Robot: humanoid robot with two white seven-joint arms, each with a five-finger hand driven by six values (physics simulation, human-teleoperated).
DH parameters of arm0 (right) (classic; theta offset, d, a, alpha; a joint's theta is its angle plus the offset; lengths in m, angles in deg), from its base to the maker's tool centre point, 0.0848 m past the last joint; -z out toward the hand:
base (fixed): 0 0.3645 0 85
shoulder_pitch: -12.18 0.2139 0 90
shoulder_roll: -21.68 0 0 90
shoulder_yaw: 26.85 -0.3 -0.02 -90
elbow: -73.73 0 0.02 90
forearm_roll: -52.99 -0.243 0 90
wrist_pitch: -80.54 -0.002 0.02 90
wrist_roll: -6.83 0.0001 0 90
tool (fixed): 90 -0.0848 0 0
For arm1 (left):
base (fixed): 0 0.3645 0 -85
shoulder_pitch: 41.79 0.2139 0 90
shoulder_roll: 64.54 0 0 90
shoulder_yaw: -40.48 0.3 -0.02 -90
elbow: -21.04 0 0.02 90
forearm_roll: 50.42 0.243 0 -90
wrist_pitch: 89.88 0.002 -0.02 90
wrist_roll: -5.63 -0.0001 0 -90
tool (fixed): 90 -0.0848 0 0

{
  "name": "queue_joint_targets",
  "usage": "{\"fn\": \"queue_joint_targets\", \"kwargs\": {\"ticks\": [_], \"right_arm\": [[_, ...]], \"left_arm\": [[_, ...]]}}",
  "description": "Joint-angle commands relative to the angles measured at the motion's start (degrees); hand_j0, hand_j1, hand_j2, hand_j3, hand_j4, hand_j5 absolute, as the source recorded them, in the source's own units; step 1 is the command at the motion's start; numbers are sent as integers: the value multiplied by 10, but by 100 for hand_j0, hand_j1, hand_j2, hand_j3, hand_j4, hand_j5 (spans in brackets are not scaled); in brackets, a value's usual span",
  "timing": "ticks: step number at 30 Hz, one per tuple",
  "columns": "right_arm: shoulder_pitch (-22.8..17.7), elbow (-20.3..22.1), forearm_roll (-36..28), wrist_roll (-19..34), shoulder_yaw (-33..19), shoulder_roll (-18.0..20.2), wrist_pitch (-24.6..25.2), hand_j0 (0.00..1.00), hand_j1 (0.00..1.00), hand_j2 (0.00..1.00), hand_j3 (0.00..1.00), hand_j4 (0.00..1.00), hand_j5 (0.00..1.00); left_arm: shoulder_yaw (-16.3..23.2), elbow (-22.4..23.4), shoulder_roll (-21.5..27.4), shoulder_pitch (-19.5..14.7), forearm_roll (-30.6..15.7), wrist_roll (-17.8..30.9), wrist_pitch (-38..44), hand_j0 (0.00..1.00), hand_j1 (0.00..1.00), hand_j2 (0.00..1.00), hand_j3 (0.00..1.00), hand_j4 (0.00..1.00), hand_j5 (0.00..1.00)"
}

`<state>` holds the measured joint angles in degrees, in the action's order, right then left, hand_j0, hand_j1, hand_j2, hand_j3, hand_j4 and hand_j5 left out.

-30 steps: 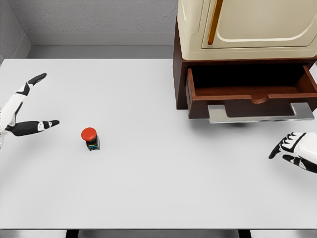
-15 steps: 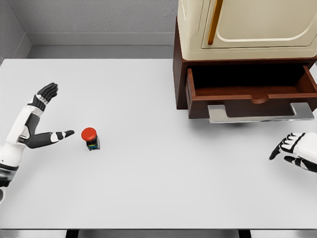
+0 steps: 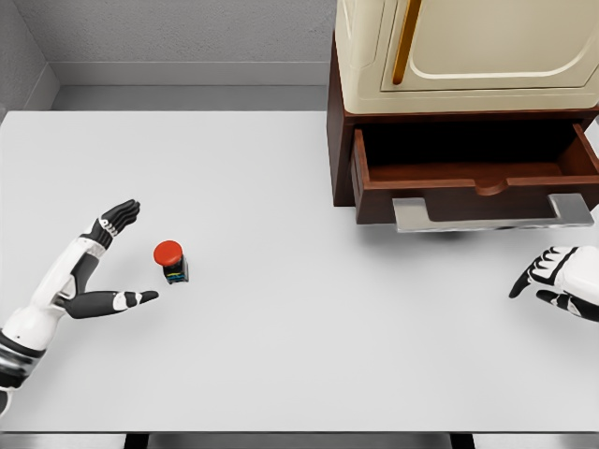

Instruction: Put the switch into the drawer with left arm, and close the drawer with right arm

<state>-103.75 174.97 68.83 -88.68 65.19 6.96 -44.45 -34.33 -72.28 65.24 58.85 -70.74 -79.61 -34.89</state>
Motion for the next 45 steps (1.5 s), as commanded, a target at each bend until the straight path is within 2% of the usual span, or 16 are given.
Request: {"fn": "queue_joint_targets", "kwargs": {"ticks": [1, 6, 9, 15, 24, 27, 31, 34, 42, 43, 45], "right_arm": [[0, 0, -4, 0, 0, 0, 0, 54, 54, 54, 54, 54, 54], [0, 0, -4, 0, 1, 0, 0, 54, 54, 54, 54, 54, 54], [0, 0, -4, 0, 1, 0, 0, 54, 54, 54, 54, 54, 54], [0, 0, -4, 0, 1, 0, 0, 54, 54, 54, 54, 54, 54], [1, 0, -4, 1, 1, -1, 0, 54, 54, 54, 54, 54, 54], [1, 0, -3, 1, 1, 0, 0, 54, 54, 54, 54, 54, 54], [1, 0, -3, 1, 1, -1, 0, 54, 54, 54, 54, 54, 54], [1, 0, -3, 1, 1, -1, 0, 53, 53, 53, 53, 53, 53], [1, 0, -3, 1, 1, 0, 0, 53, 53, 53, 53, 53, 53], [1, 0, -3, 1, 1, 0, 0, 53, 53, 53, 53, 53, 53], [1, 0, -3, 1, 1, 0, 0, 53, 53, 53, 53, 53, 53]], "left_arm": [[0, -3, 4, -1, -2, 0, 0, 100, 100, 100, 100, 100, 100], [4, -2, -5, -20, -1, 0, 0, 100, 100, 100, 100, 100, 100], [4, 0, -24, -35, 0, 0, 41, 100, 100, 100, 100, 100, 100], [15, -1, -23, -37, 0, 0, 100, 100, 100, 100, 100, 100, 100], [28, 6, -25, -52, 0, 1, 137, 100, 100, 100, 100, 100, 100], [48, 12, -24, -62, 1, 1, 146, 100, 100, 100, 100, 100, 100], [49, 18, -25, -62, 5, 1, 153, 100, 100, 100, 100, 100, 100], [65, 28, -24, -66, 5, 1, 153, 100, 100, 100, 100, 100, 100], [66, 36, -24, -76, 6, 1, 186, 100, 100, 100, 100, 100, 100], [66, 36, -24, -77, 6, 1, 186, 99, 99, 99, 99, 99, 99], [65, 36, -24, -77, 7, 1, 186, 90, 90, 90, 90, 90, 90]]}}
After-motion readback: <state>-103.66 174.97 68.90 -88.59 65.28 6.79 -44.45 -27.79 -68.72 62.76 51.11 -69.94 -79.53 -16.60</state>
